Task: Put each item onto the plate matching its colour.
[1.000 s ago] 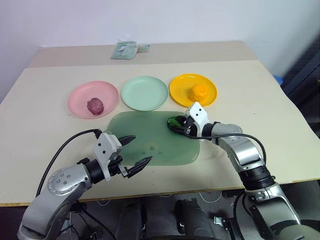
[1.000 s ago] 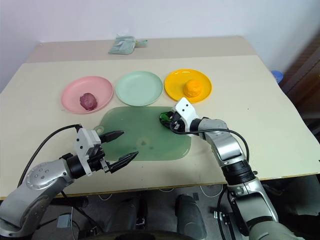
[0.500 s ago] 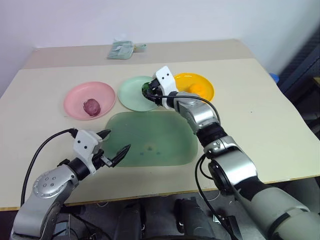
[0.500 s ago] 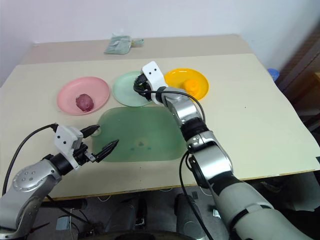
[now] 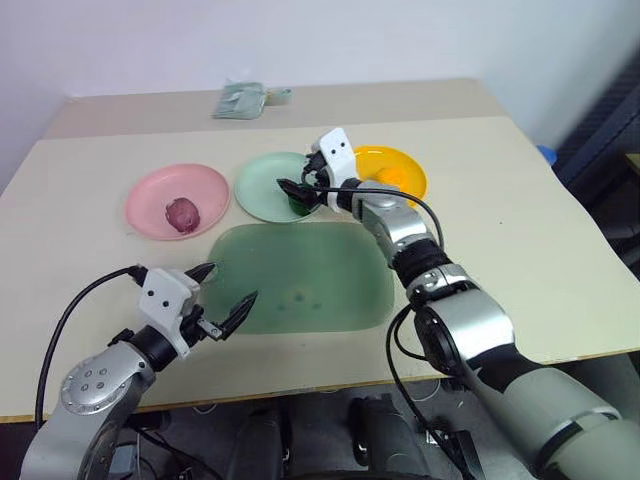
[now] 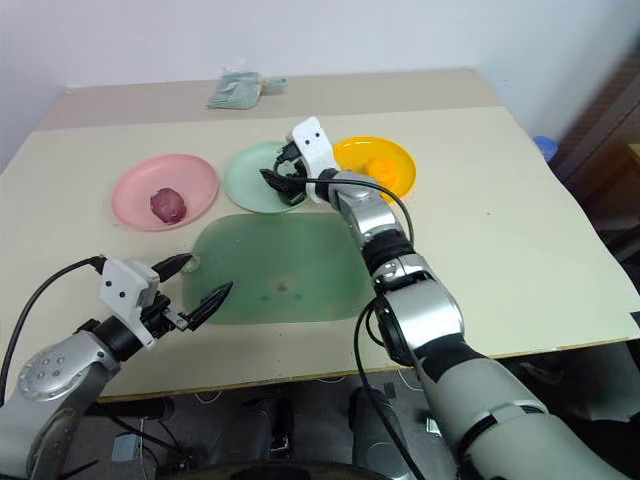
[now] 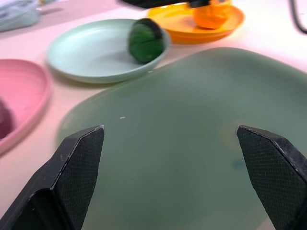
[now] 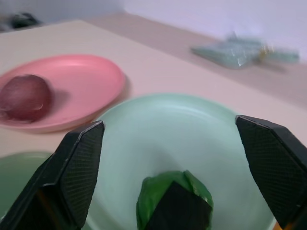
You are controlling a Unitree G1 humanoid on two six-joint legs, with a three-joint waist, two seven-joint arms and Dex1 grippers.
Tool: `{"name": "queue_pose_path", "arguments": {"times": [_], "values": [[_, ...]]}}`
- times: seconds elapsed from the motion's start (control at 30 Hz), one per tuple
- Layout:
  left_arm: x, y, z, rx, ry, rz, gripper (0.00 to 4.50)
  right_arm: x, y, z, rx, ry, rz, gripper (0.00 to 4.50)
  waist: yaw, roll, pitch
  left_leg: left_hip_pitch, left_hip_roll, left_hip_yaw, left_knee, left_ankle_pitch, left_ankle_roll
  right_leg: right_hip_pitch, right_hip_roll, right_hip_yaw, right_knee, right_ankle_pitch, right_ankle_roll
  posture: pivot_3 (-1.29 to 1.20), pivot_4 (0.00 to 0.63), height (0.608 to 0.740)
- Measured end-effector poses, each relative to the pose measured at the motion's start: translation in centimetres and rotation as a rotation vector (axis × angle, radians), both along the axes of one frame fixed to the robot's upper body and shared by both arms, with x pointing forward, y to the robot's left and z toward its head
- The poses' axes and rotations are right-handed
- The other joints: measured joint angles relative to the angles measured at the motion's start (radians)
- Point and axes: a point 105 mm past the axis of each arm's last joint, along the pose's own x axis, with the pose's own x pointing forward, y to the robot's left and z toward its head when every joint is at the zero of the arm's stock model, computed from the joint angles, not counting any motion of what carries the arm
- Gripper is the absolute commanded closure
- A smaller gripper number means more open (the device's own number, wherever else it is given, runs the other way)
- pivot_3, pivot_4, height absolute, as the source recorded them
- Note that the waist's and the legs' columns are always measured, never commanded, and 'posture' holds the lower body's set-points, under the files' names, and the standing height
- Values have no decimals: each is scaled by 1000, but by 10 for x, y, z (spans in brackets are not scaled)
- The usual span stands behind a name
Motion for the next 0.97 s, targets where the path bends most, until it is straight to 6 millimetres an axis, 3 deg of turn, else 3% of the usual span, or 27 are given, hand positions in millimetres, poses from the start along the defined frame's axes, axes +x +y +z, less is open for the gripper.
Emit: {"name": "queue_pose_path", "arguments": {"times": [0.07, 0.2, 0.33, 0.43, 0.63, 0.97], "values": [[-1, 18, -1, 23, 8, 59, 0, -21, -38, -14, -45, 7, 30, 74, 5, 1, 0, 0, -1, 1, 0, -1, 1, 0, -1, 0, -1, 0, 0, 0, 150, 740], [-4, 38, -1, 58, 11, 97, 0, -64, -88, -27, -145, 61, 94, 74, 9, 1, 1, 1, 1, 2, 0, -1, 1, 0, 0, 0, -1, 0, -1, 0, 150, 740], [-7, 56, -5, 80, 33, 117, 0, -98, -141, -35, -175, 172, 42, 74, 14, 1, 1, 2, 1, 2, 0, -1, 1, 0, 1, 0, -1, -3, -4, 0, 150, 740], [-7, 58, -6, 80, 33, 114, 0, -115, -163, -42, -170, 238, 6, 74, 15, 1, 0, 2, 1, 2, 0, -1, 1, 0, 2, 0, -2, -3, -4, 0, 150, 740], [-7, 59, -7, 80, 39, 95, 0, -131, -168, -42, -150, 263, -30, 74, 15, 0, 0, 2, 2, 2, 1, -1, 1, 0, 2, 1, -2, -3, -4, 0, 150, 740], [-7, 49, -13, 38, 47, 88, 0, -125, -164, -40, -138, 253, -41, 74, 16, 0, 0, 2, 1, 2, 1, -1, 1, 1, 2, 1, -3, -3, -4, 0, 150, 740]]}}
